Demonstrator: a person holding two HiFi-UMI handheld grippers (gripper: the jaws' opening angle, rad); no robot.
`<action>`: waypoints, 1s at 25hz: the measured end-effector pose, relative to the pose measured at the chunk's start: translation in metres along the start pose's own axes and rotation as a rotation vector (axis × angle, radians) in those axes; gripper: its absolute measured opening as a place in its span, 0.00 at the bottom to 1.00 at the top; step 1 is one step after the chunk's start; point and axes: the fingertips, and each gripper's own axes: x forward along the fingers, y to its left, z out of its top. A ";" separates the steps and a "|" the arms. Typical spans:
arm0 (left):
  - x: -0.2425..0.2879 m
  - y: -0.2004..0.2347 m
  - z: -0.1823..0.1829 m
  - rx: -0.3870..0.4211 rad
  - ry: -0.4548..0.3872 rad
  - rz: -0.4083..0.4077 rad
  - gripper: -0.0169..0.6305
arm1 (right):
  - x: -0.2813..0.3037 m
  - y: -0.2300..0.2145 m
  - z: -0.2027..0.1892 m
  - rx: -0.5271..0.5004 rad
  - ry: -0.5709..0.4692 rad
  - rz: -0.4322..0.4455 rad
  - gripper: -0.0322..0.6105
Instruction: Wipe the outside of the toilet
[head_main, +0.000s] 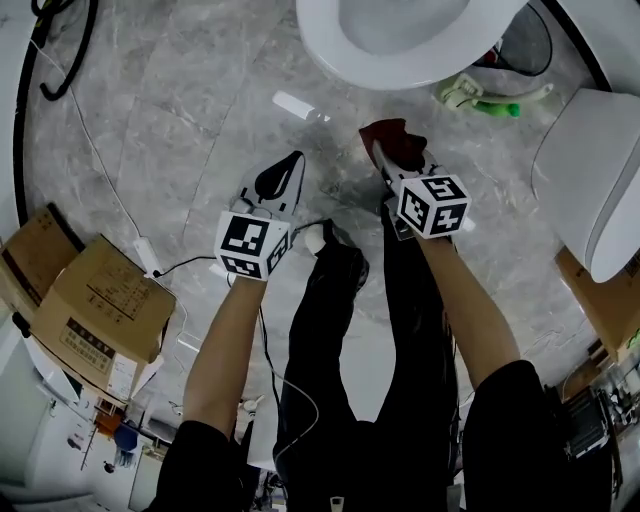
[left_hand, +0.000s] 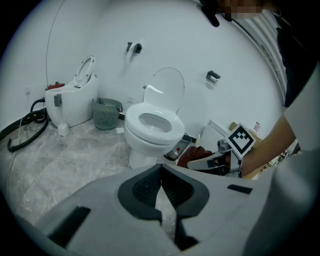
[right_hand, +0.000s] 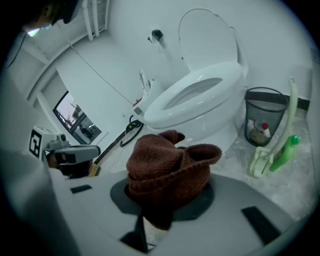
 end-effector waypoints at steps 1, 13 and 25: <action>0.006 -0.006 0.003 0.005 0.004 -0.010 0.04 | -0.011 -0.010 0.001 -0.003 -0.008 -0.013 0.18; 0.104 -0.109 0.058 0.057 0.068 -0.141 0.04 | -0.091 -0.147 0.084 0.057 -0.157 -0.170 0.18; 0.197 -0.176 0.084 0.118 0.168 -0.226 0.04 | -0.045 -0.272 0.178 0.223 -0.213 -0.254 0.18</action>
